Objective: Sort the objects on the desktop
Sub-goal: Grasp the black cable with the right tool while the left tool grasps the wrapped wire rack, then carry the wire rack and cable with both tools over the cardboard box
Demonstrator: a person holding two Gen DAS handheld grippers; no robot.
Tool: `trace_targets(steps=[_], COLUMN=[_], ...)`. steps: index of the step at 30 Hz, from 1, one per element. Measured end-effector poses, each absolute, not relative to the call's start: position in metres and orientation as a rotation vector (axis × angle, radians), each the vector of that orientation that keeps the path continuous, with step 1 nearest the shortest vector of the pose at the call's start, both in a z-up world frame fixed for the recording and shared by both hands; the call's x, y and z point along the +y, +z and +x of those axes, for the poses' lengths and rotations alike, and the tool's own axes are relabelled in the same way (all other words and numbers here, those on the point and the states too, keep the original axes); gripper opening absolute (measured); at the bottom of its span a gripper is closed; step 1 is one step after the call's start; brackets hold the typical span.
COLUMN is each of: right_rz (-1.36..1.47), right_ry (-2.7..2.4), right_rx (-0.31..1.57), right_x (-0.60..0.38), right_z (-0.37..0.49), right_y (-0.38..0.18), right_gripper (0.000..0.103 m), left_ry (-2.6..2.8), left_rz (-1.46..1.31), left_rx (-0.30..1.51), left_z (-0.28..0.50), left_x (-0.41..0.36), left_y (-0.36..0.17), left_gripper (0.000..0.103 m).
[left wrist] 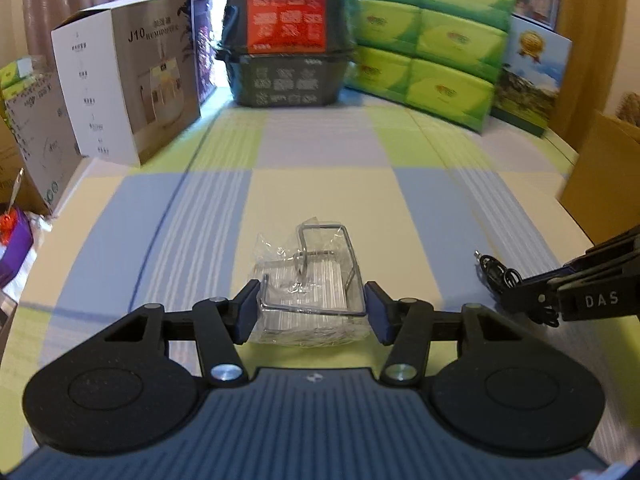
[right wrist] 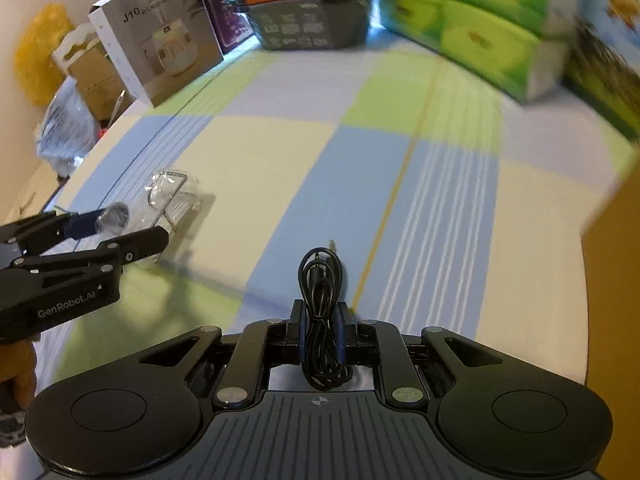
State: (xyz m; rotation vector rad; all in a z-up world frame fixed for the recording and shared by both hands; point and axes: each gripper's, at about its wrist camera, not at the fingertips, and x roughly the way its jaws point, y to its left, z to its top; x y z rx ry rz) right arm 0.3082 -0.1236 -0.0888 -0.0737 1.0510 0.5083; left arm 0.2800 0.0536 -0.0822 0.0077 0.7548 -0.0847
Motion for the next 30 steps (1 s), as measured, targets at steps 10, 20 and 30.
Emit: trace_targets(steps=[10,20,30], right_rz=[0.111,-0.070,-0.198], right_ry=[0.420,0.494,0.460], right_rx=[1.047,0.901,0.815], right_x=[-0.158,-0.154,-0.147], right_z=[0.204,0.170,0.167], right_y=[-0.086,-0.090,-0.099], right_gripper=[0.011,0.012,0.016], left_ry=[-0.185,-0.118,-0.076], left_rz=[0.086,0.099,0.201], left_rx=[0.781,0.752,0.768], left_z=[0.202,0.182,0.189], left_x=[0.031,0.030,0.012], left_y=[-0.074,-0.083,-0.099], left_gripper=[0.054,0.077,0.067])
